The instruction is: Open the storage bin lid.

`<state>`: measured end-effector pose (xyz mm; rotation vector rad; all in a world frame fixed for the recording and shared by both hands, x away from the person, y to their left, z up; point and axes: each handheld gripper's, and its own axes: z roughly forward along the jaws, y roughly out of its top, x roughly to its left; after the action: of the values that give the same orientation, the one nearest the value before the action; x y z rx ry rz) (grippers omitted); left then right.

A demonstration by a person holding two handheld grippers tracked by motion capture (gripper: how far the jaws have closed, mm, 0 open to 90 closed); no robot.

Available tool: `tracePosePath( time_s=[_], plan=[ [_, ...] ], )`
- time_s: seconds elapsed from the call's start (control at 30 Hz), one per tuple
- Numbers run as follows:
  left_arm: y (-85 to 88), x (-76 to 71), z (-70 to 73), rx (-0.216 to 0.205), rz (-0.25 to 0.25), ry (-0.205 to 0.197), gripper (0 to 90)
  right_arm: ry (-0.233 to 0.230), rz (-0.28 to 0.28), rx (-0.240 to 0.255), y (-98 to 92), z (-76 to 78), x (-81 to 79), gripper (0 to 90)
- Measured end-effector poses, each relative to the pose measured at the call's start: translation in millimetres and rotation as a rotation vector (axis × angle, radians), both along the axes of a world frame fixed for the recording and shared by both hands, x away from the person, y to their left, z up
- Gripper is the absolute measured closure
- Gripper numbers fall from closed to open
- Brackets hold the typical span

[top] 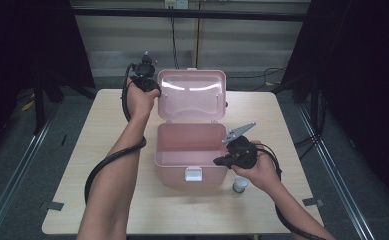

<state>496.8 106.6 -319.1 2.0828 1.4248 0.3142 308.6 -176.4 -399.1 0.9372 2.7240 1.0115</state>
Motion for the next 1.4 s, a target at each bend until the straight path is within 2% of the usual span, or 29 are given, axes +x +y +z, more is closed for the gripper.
tracePosePath(
  time_s=[0.43, 1.03, 1.4],
  plan=[
    [-0.8, 5.6, -7.0, 0.0, 0.005, 0.004, 85.5, 0.006, 0.005, 0.005, -0.8, -0.3, 0.0, 90.0],
    [-2.6, 8.9, -17.5, 0.027, 0.001, 0.01, 84.4, 0.01, 0.008, 0.005, -0.2, 0.0, -1.2, 90.0],
    [-2.3, 12.5, -25.6, 0.021, 0.01, 0.018, 83.7, 0.01, 0.008, 0.001, -0.1, 0.2, -2.2, 90.0]
  ],
)
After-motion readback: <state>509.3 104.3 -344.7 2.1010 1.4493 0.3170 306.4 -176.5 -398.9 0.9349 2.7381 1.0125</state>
